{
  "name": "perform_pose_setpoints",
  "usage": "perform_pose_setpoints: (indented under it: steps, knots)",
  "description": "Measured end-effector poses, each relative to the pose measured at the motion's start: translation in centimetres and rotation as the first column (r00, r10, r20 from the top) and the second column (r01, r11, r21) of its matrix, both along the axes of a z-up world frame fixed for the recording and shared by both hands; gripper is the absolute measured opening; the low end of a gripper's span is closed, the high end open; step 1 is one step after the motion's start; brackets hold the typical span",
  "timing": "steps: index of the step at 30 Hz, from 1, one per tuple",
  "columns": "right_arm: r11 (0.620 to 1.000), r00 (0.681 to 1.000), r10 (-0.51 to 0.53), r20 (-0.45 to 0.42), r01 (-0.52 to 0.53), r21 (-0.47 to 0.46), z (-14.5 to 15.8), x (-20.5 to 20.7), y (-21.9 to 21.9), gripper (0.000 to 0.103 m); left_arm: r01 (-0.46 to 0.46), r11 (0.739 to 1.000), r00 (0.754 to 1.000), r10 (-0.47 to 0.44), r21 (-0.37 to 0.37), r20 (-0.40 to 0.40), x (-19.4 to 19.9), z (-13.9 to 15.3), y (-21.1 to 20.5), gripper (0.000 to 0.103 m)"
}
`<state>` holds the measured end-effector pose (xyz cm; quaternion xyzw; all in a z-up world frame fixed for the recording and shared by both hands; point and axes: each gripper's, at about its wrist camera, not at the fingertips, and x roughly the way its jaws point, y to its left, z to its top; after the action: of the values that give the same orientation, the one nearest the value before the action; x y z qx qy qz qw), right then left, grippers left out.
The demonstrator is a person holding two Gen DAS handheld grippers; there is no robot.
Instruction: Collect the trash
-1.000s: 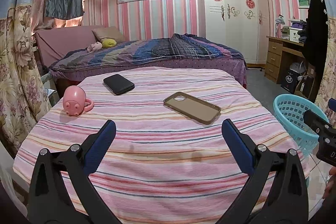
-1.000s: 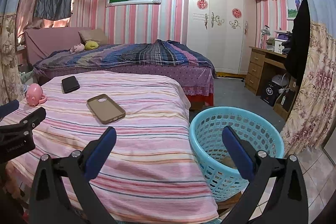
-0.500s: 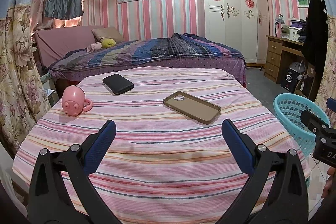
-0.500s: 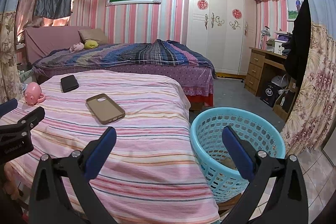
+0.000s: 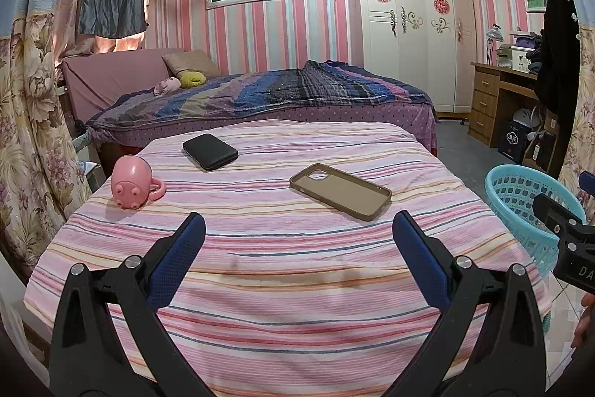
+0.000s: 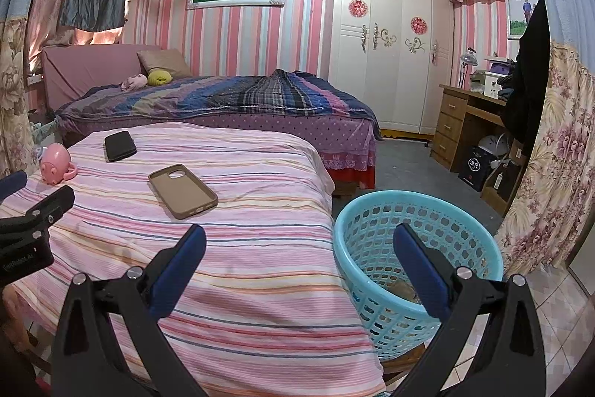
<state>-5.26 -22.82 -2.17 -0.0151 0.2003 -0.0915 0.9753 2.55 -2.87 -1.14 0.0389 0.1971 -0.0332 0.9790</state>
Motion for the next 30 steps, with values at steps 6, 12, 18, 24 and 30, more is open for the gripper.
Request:
perform_pose_setpoints:
  steps: [6, 12, 18, 24, 30]
  knots:
    - [1.000, 1.000, 0.002, 0.000, -0.002, -0.001, 0.00, 0.01, -0.01, 0.098, -0.001, 1.000, 1.000, 0.001, 0.001, 0.002, -0.06, 0.04, 0.01, 0.097]
    - [1.000, 1.000, -0.001, 0.001, 0.001, -0.003, -0.16, -0.07, -0.26, 0.098, -0.001, 1.000, 1.000, 0.001, 0.001, 0.006, -0.09, 0.04, 0.14, 0.097]
    - [1.000, 1.000, -0.001, 0.000, 0.001, -0.003, -0.13, -0.07, -0.32, 0.098, -0.002, 1.000, 1.000, 0.002, 0.000, 0.007, 0.00, 0.10, 0.41, 0.097]
    - [1.000, 1.000, -0.001, 0.000, 0.001, -0.005, -0.17, -0.12, -0.40, 0.098, -0.002, 1.000, 1.000, 0.002, 0.002, 0.007, -0.07, 0.11, 0.27, 0.097]
    - [1.000, 1.000, -0.004, -0.001, 0.004, -0.003, -0.21, -0.16, -0.65, 0.098, -0.001, 1.000, 1.000, 0.001, 0.005, 0.007, -0.01, 0.08, 0.36, 0.097]
